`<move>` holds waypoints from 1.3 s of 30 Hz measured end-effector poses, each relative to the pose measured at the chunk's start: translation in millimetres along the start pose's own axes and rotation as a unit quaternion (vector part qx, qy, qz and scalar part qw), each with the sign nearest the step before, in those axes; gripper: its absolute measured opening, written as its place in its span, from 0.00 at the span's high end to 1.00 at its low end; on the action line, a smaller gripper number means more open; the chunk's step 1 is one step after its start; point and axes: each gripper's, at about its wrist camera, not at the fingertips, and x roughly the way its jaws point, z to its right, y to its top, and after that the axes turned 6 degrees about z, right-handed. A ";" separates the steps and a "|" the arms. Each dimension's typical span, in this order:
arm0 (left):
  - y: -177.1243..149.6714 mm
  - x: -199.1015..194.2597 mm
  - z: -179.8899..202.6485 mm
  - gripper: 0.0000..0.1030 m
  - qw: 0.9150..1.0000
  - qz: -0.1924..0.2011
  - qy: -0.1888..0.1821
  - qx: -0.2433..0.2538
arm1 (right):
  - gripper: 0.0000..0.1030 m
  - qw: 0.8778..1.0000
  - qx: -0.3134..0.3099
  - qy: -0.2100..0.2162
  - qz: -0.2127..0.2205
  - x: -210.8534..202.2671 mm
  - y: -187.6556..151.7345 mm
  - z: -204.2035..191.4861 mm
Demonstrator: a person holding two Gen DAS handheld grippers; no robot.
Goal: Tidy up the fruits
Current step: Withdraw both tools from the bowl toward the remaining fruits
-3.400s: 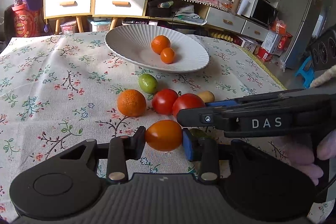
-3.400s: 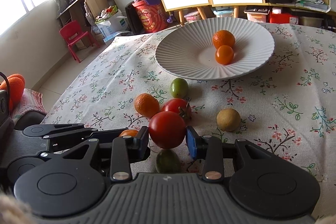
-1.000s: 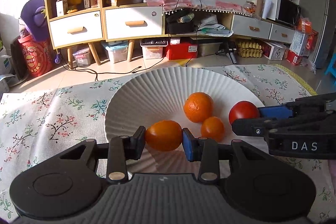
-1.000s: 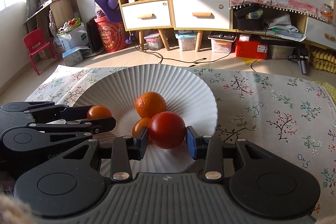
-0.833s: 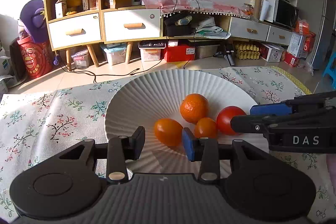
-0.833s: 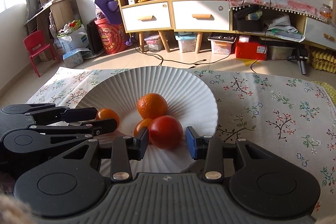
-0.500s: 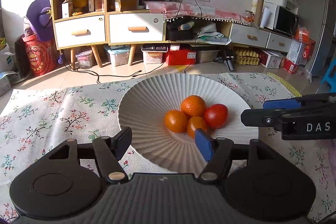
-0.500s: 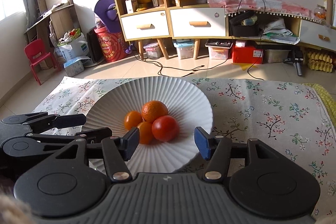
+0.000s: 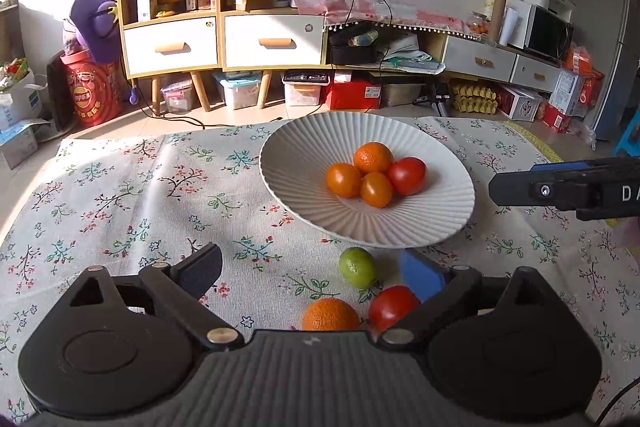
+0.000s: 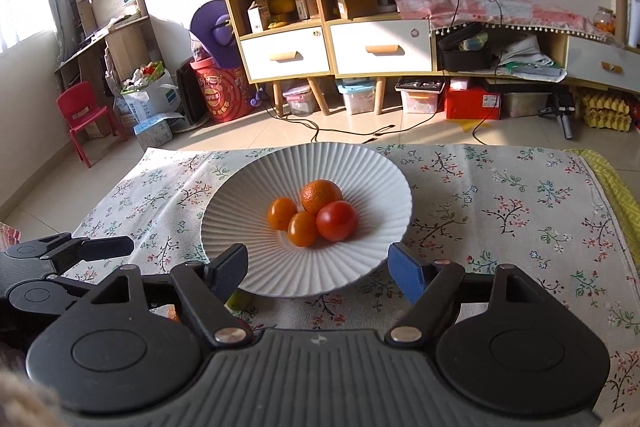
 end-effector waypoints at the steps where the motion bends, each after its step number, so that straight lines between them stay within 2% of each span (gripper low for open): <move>1: -2.4 -2.3 0.0 0.11 1.000 -0.002 0.001 0.000 | 0.25 1.000 -0.001 0.000 -0.001 -2.1 -2.1 -1.1; 9: -16.2 -18.9 1.9 0.08 1.000 -0.011 0.002 0.001 | 0.19 1.000 -0.003 0.011 -0.008 -9.9 -10.5 -7.8; 14: -31.9 -30.1 2.1 0.07 1.000 -0.007 -0.005 -0.020 | 0.14 1.000 0.001 0.026 -0.003 -15.9 -19.9 -10.6; 28: -66.7 -42.4 -13.3 0.07 0.998 -0.022 -0.010 -0.056 | 0.10 0.997 -0.021 0.055 -0.041 -24.1 -50.2 -18.5; 39: -89.7 -47.6 -2.6 0.07 0.998 -0.035 -0.031 -0.037 | 0.10 0.996 -0.022 0.045 -0.071 -23.3 -72.2 -11.1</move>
